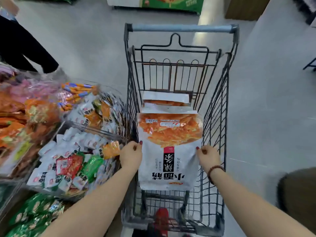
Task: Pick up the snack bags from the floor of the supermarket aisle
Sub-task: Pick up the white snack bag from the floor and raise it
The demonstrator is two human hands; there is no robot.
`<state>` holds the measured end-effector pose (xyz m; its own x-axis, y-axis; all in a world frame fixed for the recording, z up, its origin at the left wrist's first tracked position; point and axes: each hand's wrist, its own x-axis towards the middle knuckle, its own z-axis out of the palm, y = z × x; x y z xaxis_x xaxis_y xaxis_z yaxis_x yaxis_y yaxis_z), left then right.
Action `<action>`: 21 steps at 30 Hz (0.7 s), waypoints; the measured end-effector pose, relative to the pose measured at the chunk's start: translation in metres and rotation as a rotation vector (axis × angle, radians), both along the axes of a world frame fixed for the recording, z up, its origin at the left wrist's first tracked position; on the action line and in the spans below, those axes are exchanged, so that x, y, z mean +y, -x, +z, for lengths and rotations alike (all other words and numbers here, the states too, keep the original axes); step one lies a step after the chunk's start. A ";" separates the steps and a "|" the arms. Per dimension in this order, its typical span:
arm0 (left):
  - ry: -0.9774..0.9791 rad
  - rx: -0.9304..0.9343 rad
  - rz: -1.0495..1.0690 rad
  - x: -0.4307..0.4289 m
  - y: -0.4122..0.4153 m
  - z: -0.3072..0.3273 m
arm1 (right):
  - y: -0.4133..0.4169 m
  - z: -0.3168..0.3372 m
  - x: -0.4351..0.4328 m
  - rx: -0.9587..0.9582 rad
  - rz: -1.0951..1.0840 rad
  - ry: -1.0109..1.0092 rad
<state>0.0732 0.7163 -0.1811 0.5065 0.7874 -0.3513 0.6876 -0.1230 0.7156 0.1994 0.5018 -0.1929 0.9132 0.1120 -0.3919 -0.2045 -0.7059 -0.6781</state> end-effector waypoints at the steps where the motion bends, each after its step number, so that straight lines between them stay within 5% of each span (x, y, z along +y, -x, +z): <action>1: -0.027 0.003 -0.001 -0.005 -0.003 -0.005 | -0.001 -0.008 0.001 0.006 -0.015 0.022; 21: -0.092 0.152 0.048 -0.009 -0.013 -0.085 | 0.017 -0.087 0.011 0.111 0.052 0.253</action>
